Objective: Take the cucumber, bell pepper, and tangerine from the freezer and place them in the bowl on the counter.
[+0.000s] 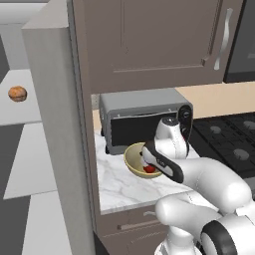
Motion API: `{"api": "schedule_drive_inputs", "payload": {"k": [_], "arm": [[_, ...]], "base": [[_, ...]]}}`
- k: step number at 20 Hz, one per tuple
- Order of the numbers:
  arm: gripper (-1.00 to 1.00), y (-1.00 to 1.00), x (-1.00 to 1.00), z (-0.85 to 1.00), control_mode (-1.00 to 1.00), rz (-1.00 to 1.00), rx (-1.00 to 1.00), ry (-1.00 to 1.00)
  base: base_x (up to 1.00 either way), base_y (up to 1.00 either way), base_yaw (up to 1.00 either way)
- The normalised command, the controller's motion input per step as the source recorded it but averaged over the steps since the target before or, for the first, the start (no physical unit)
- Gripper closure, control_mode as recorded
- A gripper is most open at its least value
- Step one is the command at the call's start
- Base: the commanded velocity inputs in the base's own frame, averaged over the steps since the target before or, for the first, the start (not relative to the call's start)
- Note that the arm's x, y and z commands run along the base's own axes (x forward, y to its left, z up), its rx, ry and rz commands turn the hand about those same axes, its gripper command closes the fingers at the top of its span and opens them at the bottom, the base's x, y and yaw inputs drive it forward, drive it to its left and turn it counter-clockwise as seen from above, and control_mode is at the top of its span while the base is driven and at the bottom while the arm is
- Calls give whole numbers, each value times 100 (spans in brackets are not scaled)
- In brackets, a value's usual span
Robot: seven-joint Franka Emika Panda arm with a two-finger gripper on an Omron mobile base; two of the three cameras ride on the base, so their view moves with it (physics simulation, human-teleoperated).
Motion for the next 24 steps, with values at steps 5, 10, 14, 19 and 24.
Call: {"api": "schedule_drive_inputs", "payload": {"k": [5,10,14,19,24], "arm": [[-100,0,0,1,-100,0,0,0],[-100,-6,-21,27,-100,0,0,-6],[-100,-7,-46,36,-100,0,0,-9],[-100,-9,-55,43,-100,0,0,-14],[-100,-4,-62,61,-100,-1,0,-15]], "base": [[0,0,0],[0,0,0],[0,0,0],[0,0,0],[0,0,0]]}}
